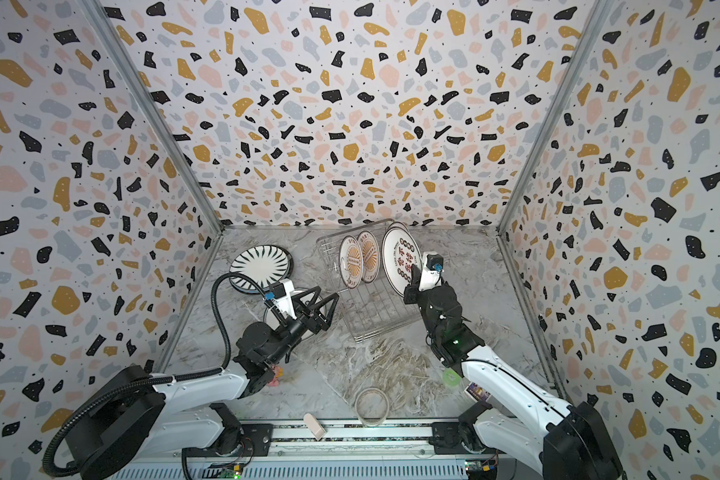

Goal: Unload the plates from the dish rack
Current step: 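Lift the red-text plate out of the rack with the right gripper toward the left gripper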

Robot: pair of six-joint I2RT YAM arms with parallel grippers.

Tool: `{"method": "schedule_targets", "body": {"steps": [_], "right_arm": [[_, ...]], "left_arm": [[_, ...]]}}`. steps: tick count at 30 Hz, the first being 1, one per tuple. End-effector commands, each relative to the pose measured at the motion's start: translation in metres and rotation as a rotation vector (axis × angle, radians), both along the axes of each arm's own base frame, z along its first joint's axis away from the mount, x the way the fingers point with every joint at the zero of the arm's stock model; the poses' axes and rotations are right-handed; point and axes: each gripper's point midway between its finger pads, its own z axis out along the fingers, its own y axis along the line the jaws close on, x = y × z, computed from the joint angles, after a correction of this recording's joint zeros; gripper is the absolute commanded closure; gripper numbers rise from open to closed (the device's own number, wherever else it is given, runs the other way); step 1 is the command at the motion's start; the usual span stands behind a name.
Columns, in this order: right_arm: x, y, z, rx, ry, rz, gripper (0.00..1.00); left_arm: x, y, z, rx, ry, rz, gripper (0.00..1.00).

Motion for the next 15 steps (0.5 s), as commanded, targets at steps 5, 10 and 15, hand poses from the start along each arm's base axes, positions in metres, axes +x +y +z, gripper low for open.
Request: {"method": "schedule_targets", "body": {"steps": [5, 10, 15], "right_arm": [[-0.023, 0.012, 0.035, 0.199, -0.088, 0.297, 0.97], [-0.032, 0.017, 0.029, 0.244, -0.066, 0.429, 0.97], [-0.048, 0.03, 0.029, 0.28, -0.066, 0.584, 0.97]], "left_arm": [[-0.014, -0.022, 0.02, -0.018, -0.062, -0.141, 0.0], [-0.015, -0.022, 0.019, -0.013, -0.065, -0.148, 0.0], [-0.024, -0.023, 0.019, -0.061, -0.056, -0.194, 0.0]]}}
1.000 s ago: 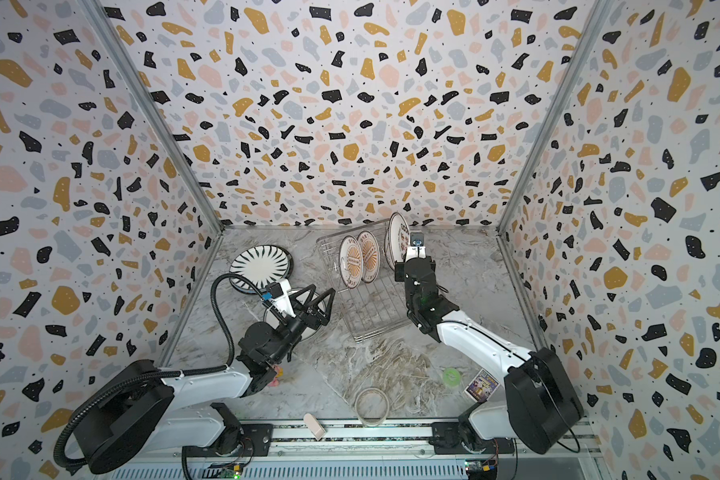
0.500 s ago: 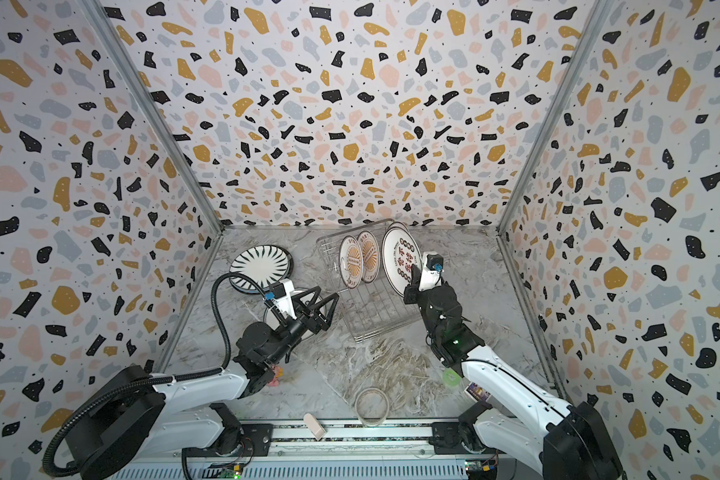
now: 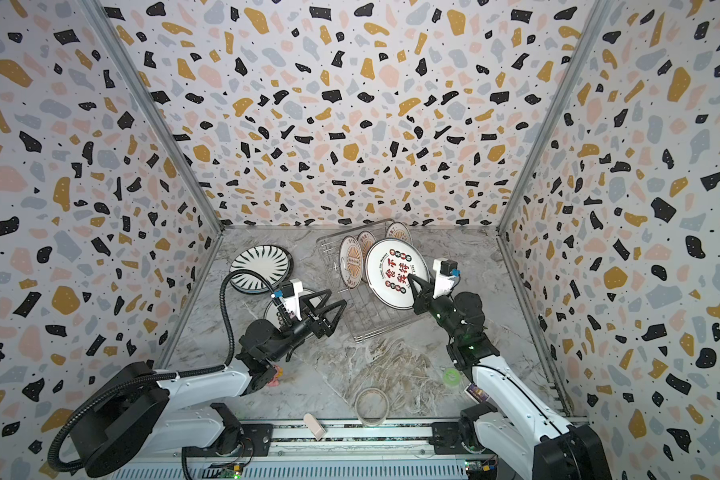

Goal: Unload the plates from the dish rack
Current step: 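Lift the red-text plate out of the rack with the right gripper toward the left gripper, then hold the plate upright with the right gripper while the left gripper grasps its rim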

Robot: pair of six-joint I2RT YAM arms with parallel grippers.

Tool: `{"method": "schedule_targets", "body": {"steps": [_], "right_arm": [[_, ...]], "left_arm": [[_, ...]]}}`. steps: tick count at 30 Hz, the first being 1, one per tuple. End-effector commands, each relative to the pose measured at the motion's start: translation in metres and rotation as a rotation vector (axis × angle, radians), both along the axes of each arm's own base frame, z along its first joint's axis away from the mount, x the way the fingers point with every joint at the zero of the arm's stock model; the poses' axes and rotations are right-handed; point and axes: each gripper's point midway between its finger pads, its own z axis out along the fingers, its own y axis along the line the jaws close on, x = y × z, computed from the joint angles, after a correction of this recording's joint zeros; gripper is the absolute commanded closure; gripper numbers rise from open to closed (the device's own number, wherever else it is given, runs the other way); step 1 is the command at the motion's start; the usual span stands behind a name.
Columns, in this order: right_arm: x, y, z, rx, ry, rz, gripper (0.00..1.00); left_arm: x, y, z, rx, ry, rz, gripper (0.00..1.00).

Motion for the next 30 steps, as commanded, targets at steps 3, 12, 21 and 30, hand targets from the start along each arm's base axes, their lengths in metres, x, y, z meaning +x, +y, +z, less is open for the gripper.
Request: {"method": "schedule_targets", "body": {"steps": [3, 12, 21, 30], "right_arm": [[-0.031, 0.025, 0.041, 0.097, -0.125, 0.24, 0.97], [-0.052, 0.042, 0.042, 0.133, -0.131, 0.419, 0.98], [-0.053, 0.051, 0.034, 0.139, -0.1, 0.491, 0.97], [-0.05, 0.055, 0.03, 0.126, -0.091, 0.492, 0.98]], "left_arm": [[-0.015, 0.0, 0.02, -0.077, -0.057, -0.06, 0.0], [-0.015, 0.0, 0.015, -0.063, -0.051, -0.055, 0.02], [-0.017, -0.012, 0.016, -0.069, -0.046, -0.101, 0.31], [-0.013, -0.019, 0.015, -0.073, -0.025, -0.113, 0.59]]}}
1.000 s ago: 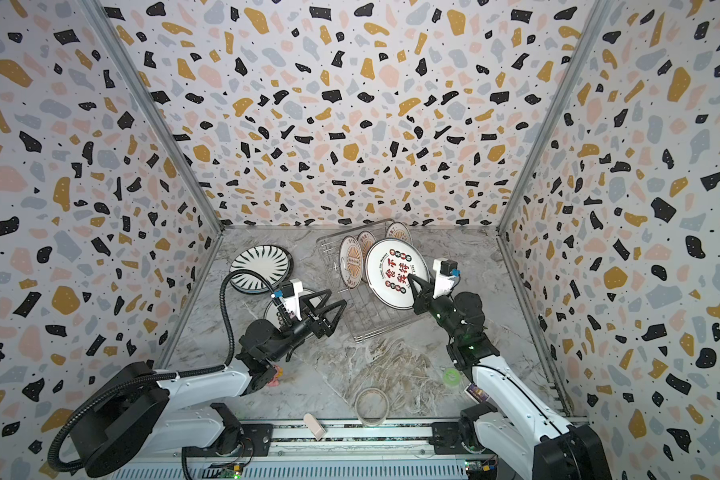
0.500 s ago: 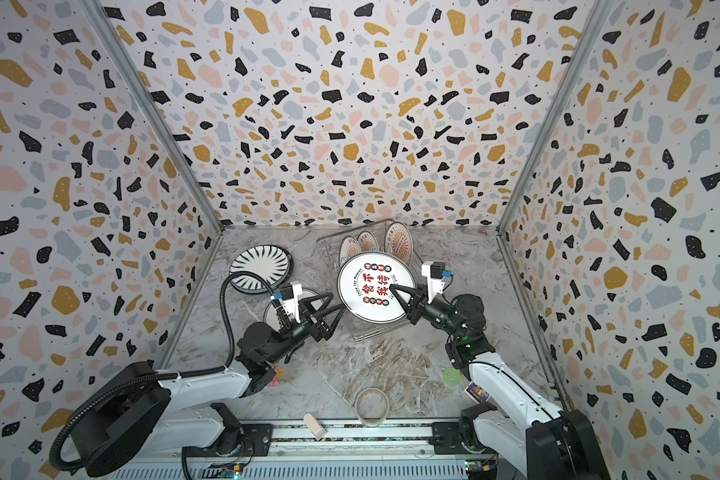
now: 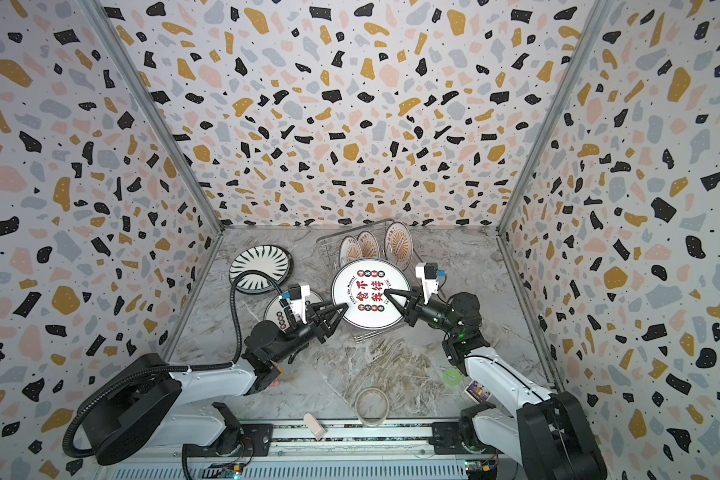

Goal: Unload the plates from the dish rack
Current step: 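Hold the plate upright with the right gripper while the left gripper grasps its rim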

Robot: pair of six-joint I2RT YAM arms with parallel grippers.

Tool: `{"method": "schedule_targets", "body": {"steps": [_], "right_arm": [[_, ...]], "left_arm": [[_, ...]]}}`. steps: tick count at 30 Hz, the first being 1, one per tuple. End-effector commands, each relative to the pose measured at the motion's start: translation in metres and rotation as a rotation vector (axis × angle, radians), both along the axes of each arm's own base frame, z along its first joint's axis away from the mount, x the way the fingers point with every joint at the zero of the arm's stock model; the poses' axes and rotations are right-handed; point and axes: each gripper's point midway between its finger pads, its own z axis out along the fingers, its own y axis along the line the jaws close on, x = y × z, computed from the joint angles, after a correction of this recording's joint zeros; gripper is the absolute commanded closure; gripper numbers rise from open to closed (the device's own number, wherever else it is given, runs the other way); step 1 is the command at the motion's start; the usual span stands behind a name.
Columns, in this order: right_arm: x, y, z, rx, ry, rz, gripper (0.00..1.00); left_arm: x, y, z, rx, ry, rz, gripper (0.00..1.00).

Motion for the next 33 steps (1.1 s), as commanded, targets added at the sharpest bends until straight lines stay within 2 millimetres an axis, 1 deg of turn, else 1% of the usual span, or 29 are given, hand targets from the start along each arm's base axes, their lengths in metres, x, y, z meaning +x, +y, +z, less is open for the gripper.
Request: {"method": "schedule_targets", "body": {"steps": [1, 6, 10, 12, 17, 18, 21, 24, 26, 27, 31, 33], "right_arm": [[-0.007, 0.003, 0.026, 0.026, -0.1, 0.02, 0.98], [-0.008, 0.008, 0.026, 0.016, -0.105, 0.033, 0.98], [-0.007, 0.009, 0.024, 0.009, -0.102, 0.028, 0.98], [-0.007, 0.01, 0.024, 0.007, -0.103, 0.03, 0.98], [-0.005, 0.013, 0.023, -0.005, -0.103, 0.029, 0.98], [-0.006, 0.014, 0.022, -0.009, -0.108, 0.034, 0.98], [-0.007, 0.019, 0.021, -0.023, -0.114, 0.042, 0.97], [-0.004, 0.021, 0.019, -0.038, -0.11, 0.028, 0.95], [-0.001, 0.021, 0.018, -0.047, -0.103, 0.01, 0.93], [0.001, 0.021, 0.017, -0.05, -0.1, 0.0, 0.9], [0.008, 0.02, 0.013, -0.06, -0.084, -0.033, 0.74], [0.011, 0.019, 0.011, -0.066, -0.073, -0.051, 0.67]], "left_arm": [[-0.002, -0.003, 0.026, -0.061, -0.063, -0.019, 0.6], [-0.001, -0.004, 0.025, -0.061, -0.054, -0.018, 0.75], [0.0, -0.003, 0.023, -0.059, -0.047, -0.01, 0.77], [0.002, -0.003, 0.022, -0.057, -0.042, -0.002, 0.85], [0.001, -0.003, 0.022, -0.061, -0.037, -0.006, 0.9], [0.001, -0.003, 0.022, -0.061, -0.036, -0.006, 0.94], [0.001, -0.002, 0.023, -0.066, -0.036, -0.006, 1.0], [0.001, -0.001, 0.022, -0.069, -0.033, -0.002, 1.0], [0.001, 0.001, 0.023, -0.072, -0.033, 0.008, 1.0], [0.002, 0.002, 0.023, -0.074, -0.032, 0.017, 1.0], [0.004, 0.007, 0.024, -0.074, -0.033, 0.045, 1.0], [0.005, 0.009, 0.025, -0.068, -0.034, 0.064, 1.0]]}}
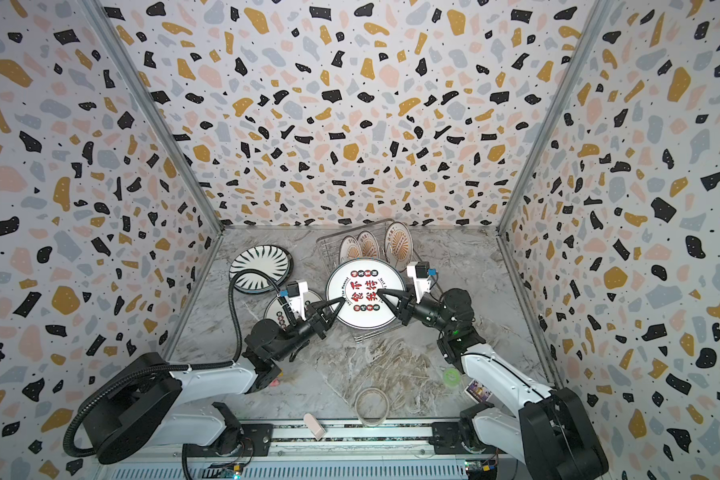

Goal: Unload the plates from the dish rack
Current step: 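Hold the plate upright with the right gripper while the left gripper grasps its rim, then open the right gripper and pull it back while the left gripper holds the plate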

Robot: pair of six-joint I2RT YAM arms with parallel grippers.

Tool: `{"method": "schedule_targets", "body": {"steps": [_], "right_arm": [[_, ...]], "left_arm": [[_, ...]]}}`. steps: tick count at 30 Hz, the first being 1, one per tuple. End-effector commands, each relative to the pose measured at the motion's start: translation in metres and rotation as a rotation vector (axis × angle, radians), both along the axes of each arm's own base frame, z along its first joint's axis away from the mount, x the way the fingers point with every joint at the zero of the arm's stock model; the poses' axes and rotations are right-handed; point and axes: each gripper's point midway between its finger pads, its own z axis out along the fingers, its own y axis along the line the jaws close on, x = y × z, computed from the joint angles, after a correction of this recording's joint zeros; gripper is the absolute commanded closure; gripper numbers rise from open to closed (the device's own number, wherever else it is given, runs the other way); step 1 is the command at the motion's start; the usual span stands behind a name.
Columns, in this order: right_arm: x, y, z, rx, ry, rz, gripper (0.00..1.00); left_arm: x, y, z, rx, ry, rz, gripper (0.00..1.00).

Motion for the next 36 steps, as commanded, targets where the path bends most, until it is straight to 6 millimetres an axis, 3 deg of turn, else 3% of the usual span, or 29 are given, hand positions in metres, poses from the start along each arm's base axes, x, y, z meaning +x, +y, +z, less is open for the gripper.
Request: {"method": "schedule_targets", "body": {"steps": [1, 7, 17, 21, 26, 32, 36], "right_arm": [[0.009, 0.001, 0.017, -0.003, -0.05, -0.04, 0.63], [0.02, -0.001, 0.012, -0.017, -0.025, -0.093, 0.43], [0.027, -0.008, 0.005, -0.041, -0.012, -0.158, 0.27], [0.025, -0.009, 0.004, -0.048, -0.017, -0.162, 0.14], [0.029, -0.015, -0.004, -0.069, 0.006, -0.211, 0.12], [0.018, -0.019, -0.002, -0.054, -0.008, -0.205, 0.12], [0.011, -0.029, 0.002, -0.028, -0.011, -0.245, 0.01]], "left_arm": [[-0.001, 0.007, 0.023, -0.034, -0.076, 0.04, 1.0], [-0.003, 0.014, 0.027, -0.035, -0.086, 0.064, 1.0], [-0.005, 0.029, 0.03, -0.046, -0.095, 0.118, 1.0], [-0.007, 0.032, 0.03, -0.049, -0.095, 0.123, 1.0], [-0.007, 0.036, 0.029, -0.043, -0.095, 0.139, 1.0], [-0.003, 0.044, 0.024, -0.033, -0.087, 0.175, 1.0], [0.0, 0.056, 0.022, -0.034, -0.082, 0.215, 1.0]]}}
